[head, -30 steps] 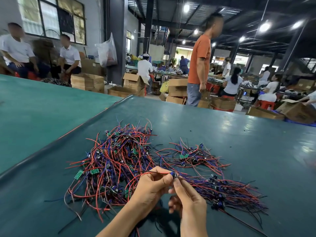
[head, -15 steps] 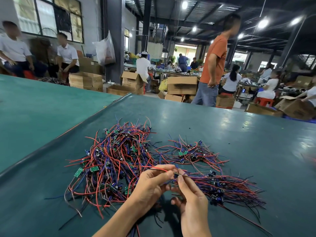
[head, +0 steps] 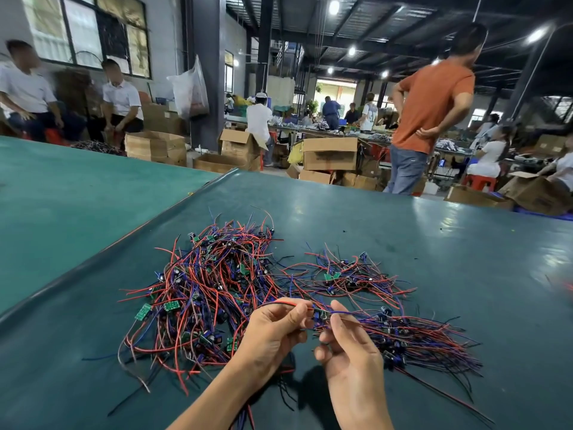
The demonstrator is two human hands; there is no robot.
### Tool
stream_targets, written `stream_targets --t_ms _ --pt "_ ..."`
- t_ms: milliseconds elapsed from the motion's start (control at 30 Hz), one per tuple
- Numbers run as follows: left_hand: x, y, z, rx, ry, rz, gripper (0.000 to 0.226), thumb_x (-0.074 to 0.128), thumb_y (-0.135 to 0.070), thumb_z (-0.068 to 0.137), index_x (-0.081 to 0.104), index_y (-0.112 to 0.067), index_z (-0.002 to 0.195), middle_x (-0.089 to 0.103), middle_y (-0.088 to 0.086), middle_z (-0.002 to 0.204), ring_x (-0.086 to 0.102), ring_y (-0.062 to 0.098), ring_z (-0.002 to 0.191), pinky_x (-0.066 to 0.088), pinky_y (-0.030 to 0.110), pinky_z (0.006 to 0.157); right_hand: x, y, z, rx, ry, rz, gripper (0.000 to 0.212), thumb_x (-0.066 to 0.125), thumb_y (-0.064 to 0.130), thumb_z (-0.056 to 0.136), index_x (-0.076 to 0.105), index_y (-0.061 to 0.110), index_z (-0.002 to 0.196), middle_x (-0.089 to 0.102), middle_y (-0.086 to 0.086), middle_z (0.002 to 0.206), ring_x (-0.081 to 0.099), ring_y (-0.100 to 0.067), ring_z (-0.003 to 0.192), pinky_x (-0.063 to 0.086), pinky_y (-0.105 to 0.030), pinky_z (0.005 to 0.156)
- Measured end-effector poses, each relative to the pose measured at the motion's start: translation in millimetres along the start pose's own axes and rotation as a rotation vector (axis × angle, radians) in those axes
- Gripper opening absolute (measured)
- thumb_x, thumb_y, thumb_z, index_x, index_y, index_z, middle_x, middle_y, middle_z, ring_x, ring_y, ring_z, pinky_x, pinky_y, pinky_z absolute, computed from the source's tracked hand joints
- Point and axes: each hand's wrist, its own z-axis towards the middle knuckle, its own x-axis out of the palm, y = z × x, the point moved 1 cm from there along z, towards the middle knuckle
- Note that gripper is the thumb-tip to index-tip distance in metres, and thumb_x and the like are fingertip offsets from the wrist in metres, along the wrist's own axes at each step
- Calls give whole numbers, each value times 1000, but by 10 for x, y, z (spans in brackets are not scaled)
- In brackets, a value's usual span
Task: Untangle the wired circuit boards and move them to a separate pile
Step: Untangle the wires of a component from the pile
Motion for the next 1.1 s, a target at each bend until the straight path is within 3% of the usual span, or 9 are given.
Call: stream_targets --t_ms 167,300,400,633,767,967,1100 --pt "26 19 -1 -18 2 15 17 78 -20 72 79 -7 84 68 11 76 62 15 64 48 23 56 -47 77 -2 94 -32 132 10 74 9 74 79 5 81 66 -7 72 60 -13 55 50 -24 47" --pt "49 51 6 -55 10 1 16 76 -17 75 79 -4 86 69 13 79 61 15 64 49 23 56 -141 176 24 92 -98 211 20 73 11 72 70 2 90 65 -9 70 58 -14 52 50 -24 46" --pt "69 60 29 -89 -14 -17 19 78 -18 74 79 -4 87 70 12 79 62 14 64 51 23 57 -244 283 57 73 -94 242 12 69 9 76 72 6 87 62 -7 69 55 -14 52 49 -24 47" --pt "20 48 108 -128 -175 23 21 80 -21 76 75 -4 88 70 11 80 66 12 64 53 21 51 -514 716 223 -26 -137 24 15 70 12 78 78 3 87 74 -9 79 68 -12 59 57 -23 53" --pt "88 42 195 -166 -184 88 12 79 -19 83 79 -7 81 72 11 82 67 11 66 54 19 52 -677 997 370 -79 -191 -102 13 66 12 91 72 0 93 73 -9 75 68 -12 57 57 -22 52" --pt "338 154 397 -203 -210 523 18 80 -14 85 74 3 85 75 14 73 67 21 64 49 22 48 -995 1284 649 -21 -386 -208 4 65 -6 89 64 -6 85 70 -10 61 69 -16 52 58 -25 49" --pt "398 177 505 -211 -190 794 13 79 -12 85 73 -3 78 74 12 67 68 21 58 49 23 45 -1226 1344 763 0 -503 -245 8 62 -14 87 58 -9 83 65 -23 77 69 -28 64 59 -29 48"
